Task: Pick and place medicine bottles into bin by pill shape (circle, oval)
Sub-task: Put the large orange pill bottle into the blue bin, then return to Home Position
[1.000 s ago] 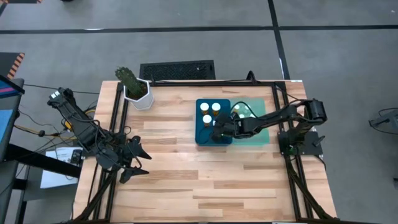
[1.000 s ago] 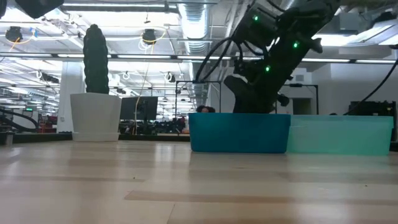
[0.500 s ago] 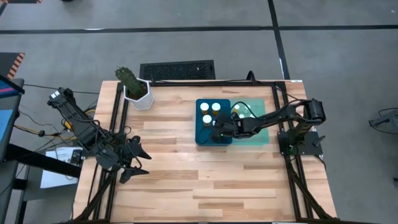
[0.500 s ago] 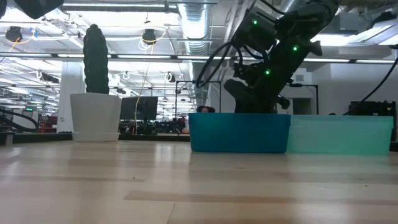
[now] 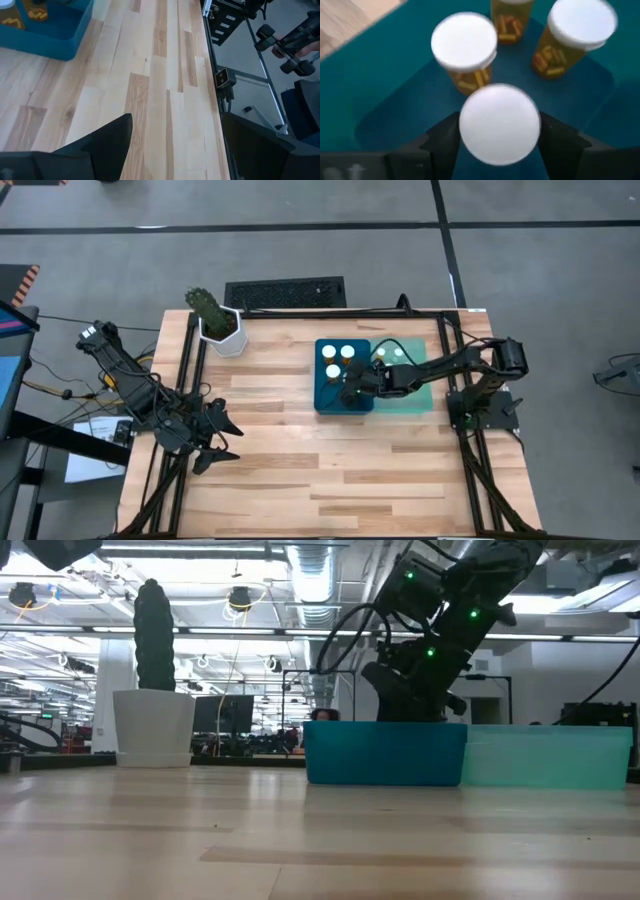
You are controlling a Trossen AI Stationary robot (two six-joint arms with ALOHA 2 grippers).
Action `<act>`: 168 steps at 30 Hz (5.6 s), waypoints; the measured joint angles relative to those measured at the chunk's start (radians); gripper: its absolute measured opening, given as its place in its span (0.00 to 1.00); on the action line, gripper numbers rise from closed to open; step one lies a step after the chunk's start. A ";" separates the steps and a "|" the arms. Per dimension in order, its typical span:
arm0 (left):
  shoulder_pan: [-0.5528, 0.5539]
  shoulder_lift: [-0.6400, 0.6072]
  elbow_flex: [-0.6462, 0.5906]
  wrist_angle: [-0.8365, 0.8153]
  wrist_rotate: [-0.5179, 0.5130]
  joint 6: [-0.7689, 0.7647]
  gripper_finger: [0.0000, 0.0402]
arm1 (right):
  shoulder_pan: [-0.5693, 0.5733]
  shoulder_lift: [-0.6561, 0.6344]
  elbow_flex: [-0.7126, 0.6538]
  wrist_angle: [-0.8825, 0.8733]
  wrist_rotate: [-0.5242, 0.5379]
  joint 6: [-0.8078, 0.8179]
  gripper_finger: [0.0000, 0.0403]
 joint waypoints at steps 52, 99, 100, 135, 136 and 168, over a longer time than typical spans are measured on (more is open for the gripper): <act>0.036 -0.853 -0.374 0.056 -0.345 0.087 0.75 | 0.089 -1.674 -0.719 -0.131 0.105 -0.155 0.69; 0.055 -0.855 -0.622 0.461 0.143 0.469 0.75 | 0.170 -1.676 -0.808 0.134 -0.250 -0.406 0.69; 0.058 -0.855 -0.639 0.490 0.164 0.474 0.75 | 0.170 -1.676 -0.808 0.133 -0.262 -0.407 0.69; 0.708 -0.852 -0.805 0.693 0.609 0.618 0.75 | 0.137 -1.673 -0.884 0.201 -0.366 -0.581 0.69; 0.711 -0.852 -0.805 0.693 0.608 0.627 0.75 | 0.134 -1.671 -0.884 0.201 -0.366 -0.588 0.69; 0.716 -0.852 -0.806 0.671 0.465 0.539 0.75 | 0.118 -1.671 -0.885 0.203 -0.365 -0.598 0.69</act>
